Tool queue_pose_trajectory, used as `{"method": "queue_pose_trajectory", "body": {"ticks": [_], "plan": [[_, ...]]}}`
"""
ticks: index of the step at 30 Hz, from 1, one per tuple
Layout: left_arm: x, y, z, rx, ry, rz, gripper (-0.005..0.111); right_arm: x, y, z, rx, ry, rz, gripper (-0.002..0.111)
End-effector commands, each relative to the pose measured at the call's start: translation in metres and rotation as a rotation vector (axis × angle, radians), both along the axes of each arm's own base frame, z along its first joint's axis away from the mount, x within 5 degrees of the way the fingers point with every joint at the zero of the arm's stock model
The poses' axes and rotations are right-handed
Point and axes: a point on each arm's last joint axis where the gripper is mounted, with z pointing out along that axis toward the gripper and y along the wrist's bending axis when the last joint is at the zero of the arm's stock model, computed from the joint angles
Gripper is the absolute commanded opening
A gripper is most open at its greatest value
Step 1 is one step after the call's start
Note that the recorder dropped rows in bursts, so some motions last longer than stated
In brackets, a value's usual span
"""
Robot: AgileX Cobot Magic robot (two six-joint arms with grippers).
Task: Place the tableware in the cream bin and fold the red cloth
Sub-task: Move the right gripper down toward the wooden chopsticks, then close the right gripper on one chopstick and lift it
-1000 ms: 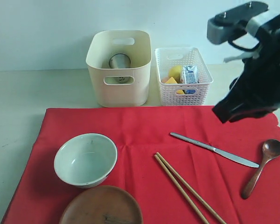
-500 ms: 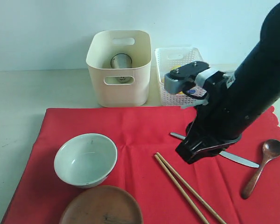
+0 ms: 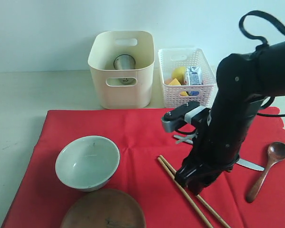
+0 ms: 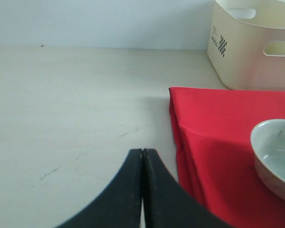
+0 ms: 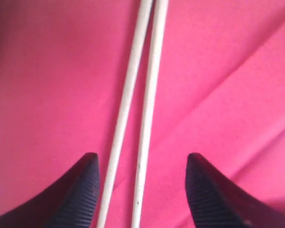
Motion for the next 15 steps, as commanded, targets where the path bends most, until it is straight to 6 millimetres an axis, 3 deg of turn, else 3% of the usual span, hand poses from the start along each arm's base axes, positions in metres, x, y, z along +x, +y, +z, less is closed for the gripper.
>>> {"method": "queue_pose_trajectory", "body": {"ticks": [1,7,15], "plan": [[0.0,0.0,0.0,-0.001,-0.016,-0.004,0.0,-0.006,0.013,-0.009,-0.101,-0.057,0.019,0.054],[0.0,0.0,0.0,-0.001,-0.016,-0.004,0.0,-0.012,0.026,-0.016,-0.107,-0.067,0.063,0.054],[0.0,0.0,0.0,-0.001,-0.016,-0.004,0.0,-0.01,0.028,-0.037,-0.128,-0.021,0.031,0.054]]}}
